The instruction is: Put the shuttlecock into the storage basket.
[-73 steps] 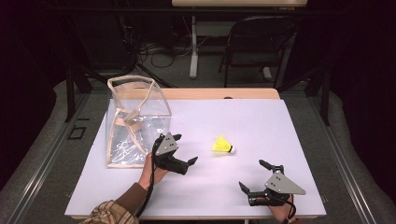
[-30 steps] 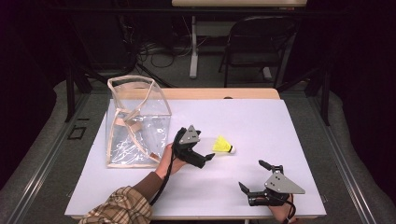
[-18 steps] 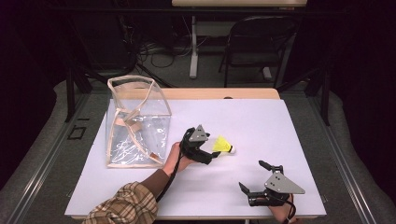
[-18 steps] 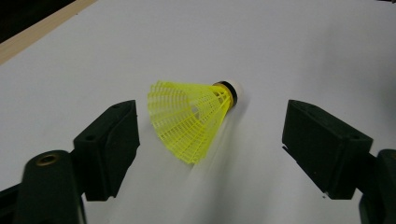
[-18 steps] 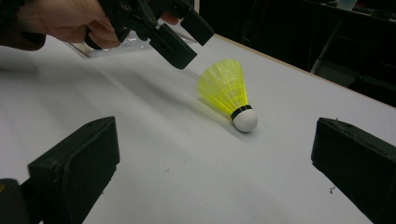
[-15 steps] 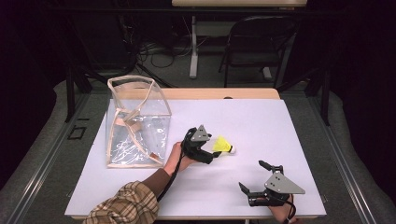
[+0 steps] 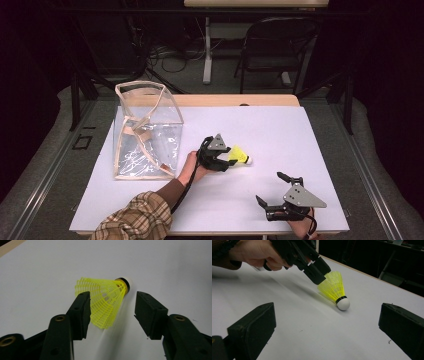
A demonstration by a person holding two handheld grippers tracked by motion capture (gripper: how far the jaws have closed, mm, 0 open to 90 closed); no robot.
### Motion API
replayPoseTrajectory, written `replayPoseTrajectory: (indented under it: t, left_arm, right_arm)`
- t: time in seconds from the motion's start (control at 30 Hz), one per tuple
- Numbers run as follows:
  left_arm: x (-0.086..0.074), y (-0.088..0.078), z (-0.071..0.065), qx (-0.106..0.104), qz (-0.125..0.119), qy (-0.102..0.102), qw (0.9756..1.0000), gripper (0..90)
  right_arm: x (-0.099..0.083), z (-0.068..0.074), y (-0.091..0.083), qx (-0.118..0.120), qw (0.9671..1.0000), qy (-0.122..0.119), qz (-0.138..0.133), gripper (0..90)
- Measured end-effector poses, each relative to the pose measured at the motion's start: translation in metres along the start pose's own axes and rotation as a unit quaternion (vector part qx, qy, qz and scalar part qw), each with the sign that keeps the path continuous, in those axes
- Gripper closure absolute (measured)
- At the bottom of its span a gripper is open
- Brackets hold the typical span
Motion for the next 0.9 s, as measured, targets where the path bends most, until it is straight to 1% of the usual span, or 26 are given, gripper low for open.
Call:
replayPoseTrajectory:
  t: [0.13, 0.17, 0.2, 0.27, 0.3, 0.4, 0.47, 0.5, 0.57, 0.67, 0.7, 0.73, 0.77, 0.8, 0.83, 0.87, 0.9]
  left_arm:
    - [-0.001, 0.004, 0.000, -0.006, 0.001, -0.003, 1.0000, 56.7]
    - [-0.002, 0.004, 0.000, -0.008, 0.001, -0.002, 1.0000, 56.7]
    - [-0.001, 0.006, 0.000, -0.014, 0.002, 0.000, 0.9999, 60.5]
    - [-0.001, 0.007, 0.000, -0.014, 0.005, 0.003, 0.9999, 64.0]
    - [0.000, 0.009, 0.000, -0.020, 0.007, 0.005, 0.9998, 66.0]
    - [0.001, 0.010, 0.002, -0.022, 0.008, 0.006, 0.9997, 70.3]
    - [0.001, 0.012, 0.002, -0.026, 0.009, 0.003, 0.9996, 73.4]
    - [0.001, 0.013, 0.003, -0.033, 0.012, 0.007, 0.9994, 73.4]
    - [0.001, 0.015, 0.002, -0.036, 0.016, 0.013, 0.9992, 77.4]
    - [0.000, 0.016, 0.003, -0.037, 0.018, 0.018, 0.9990, 80.9]
    - [0.000, 0.017, 0.003, -0.045, 0.018, 0.023, 0.9986, 82.1]
    - [0.000, 0.017, 0.003, -0.045, 0.018, 0.023, 0.9986, 83.3]
    - [0.000, 0.019, 0.002, -0.054, 0.018, 0.029, 0.9980, 85.4]
    - [0.000, 0.019, 0.002, -0.054, 0.018, 0.029, 0.9980, 87.2]
    - [0.000, 0.020, 0.002, -0.057, 0.021, 0.037, 0.9974, 88.2]
    - [0.000, 0.020, 0.002, -0.057, 0.021, 0.037, 0.9974, 88.7]
    - [0.000, 0.021, 0.001, -0.067, 0.021, 0.040, 0.9967, 89.0]
  right_arm:
    - [0.000, 0.000, 0.000, 0.000, 1.0000, 0.001, 0.001, 1.0]
    - [0.000, 0.000, 0.000, 0.000, 1.0000, 0.001, 0.001, 1.0]
    - [0.000, 0.000, 0.000, 0.000, 1.0000, 0.001, 0.001, 1.0]
    - [0.000, 0.000, 0.001, 0.000, 1.0000, 0.000, 0.002, 1.0]
    - [0.000, 0.000, 0.001, 0.000, 1.0000, 0.001, 0.002, 1.0]
    - [0.000, 0.000, 0.000, -0.001, 1.0000, 0.000, 0.003, 1.1]
    - [0.000, 0.000, 0.000, -0.001, 1.0000, 0.000, 0.003, 1.1]
    - [0.000, 0.000, 0.001, 0.000, 1.0000, 0.000, 0.004, 1.1]
    - [0.000, 0.000, 0.000, 0.000, 1.0000, 0.000, 0.004, 1.1]
    - [0.000, 0.000, 0.000, 0.000, 1.0000, 0.000, 0.003, 1.1]
    - [-0.001, 0.000, 0.001, 0.000, 1.0000, 0.000, 0.004, 1.1]
    - [-0.001, 0.000, 0.001, 0.000, 1.0000, 0.000, 0.004, 1.1]
    - [-0.001, 0.000, 0.001, 0.000, 1.0000, 0.000, 0.005, 1.2]
    - [-0.001, 0.000, 0.001, 0.000, 1.0000, 0.000, 0.005, 1.2]
    - [-0.001, 0.000, 0.001, 0.000, 1.0000, 0.000, 0.005, 1.1]
    - [-0.001, 0.000, 0.001, 0.000, 1.0000, 0.000, 0.005, 1.1]
    - [-0.001, 0.000, 0.001, 0.000, 1.0000, 0.000, 0.004, 1.1]
Point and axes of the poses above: each handheld gripper's, and its own axes: y roughly forward along the jaws, x roughly out of its top, z roughly to its left, the point moved 3 cm from there along y, roughly forward along the jaws, and after that the axes turned 10 degrees about x, right-handed, at the moved point
